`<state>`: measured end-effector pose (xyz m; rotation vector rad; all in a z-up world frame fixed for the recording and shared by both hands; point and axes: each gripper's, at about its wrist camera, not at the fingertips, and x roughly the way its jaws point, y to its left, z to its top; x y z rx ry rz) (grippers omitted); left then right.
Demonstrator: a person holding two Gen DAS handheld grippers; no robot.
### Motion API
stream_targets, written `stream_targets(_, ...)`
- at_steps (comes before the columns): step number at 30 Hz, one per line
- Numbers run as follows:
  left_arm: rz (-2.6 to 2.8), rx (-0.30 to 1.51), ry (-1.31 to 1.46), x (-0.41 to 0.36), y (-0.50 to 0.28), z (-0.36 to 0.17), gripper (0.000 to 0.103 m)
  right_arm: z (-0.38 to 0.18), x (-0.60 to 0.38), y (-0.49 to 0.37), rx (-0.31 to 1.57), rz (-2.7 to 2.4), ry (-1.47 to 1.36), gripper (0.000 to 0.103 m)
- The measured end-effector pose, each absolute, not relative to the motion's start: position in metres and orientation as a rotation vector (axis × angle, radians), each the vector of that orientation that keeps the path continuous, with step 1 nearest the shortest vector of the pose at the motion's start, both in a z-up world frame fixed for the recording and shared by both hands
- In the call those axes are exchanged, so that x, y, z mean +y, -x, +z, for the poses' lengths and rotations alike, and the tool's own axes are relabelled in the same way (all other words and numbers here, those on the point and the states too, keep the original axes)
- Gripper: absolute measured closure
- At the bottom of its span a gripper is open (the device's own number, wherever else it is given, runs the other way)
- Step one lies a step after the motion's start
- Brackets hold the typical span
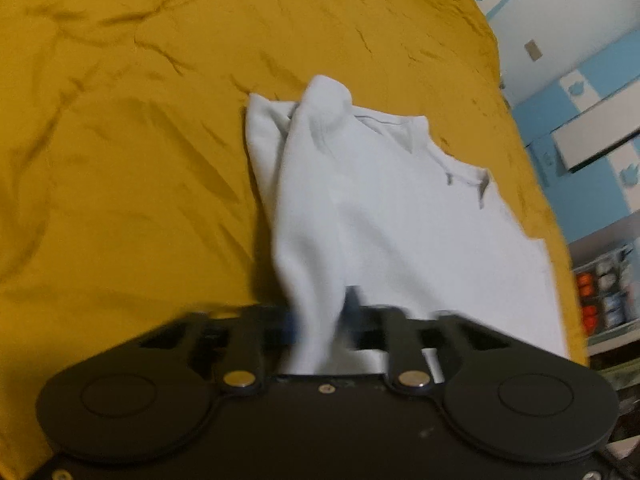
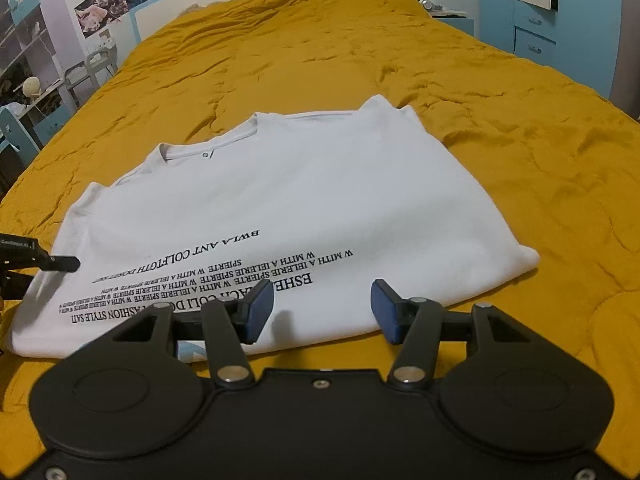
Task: Fold small clothes
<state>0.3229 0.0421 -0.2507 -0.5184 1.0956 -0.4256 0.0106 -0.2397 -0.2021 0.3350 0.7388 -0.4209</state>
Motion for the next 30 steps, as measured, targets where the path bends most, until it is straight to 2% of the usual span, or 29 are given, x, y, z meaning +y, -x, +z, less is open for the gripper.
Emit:
stream_targets(5, -0.424, 1.065, 0.496, 0.036, -0.322, -0.232, 0.092, -0.202, -0.243, -0.008, 0.741, -0.421, -0.34, 0.048)
stream_targets(12, -0.486, 1.001, 0.497, 0.007, -0.319, -0.172, 0.093, -0.195, -0.255, 0.003, 0.699, -0.424, -0.363, 0.048)
stream_targets(21, -0.536, 0.994, 0.368, -0.1, -0.317, -0.108, 0.093, -0.186, -0.291, 0.029, 0.633, -0.437, -0.429, 0.048)
stream_targets(30, -0.572, 1.037, 0.273, -0.222, -0.317, -0.103, 0.094, -0.178, -0.33, 0.045, 0.632, -0.441, -0.337, 0.048)
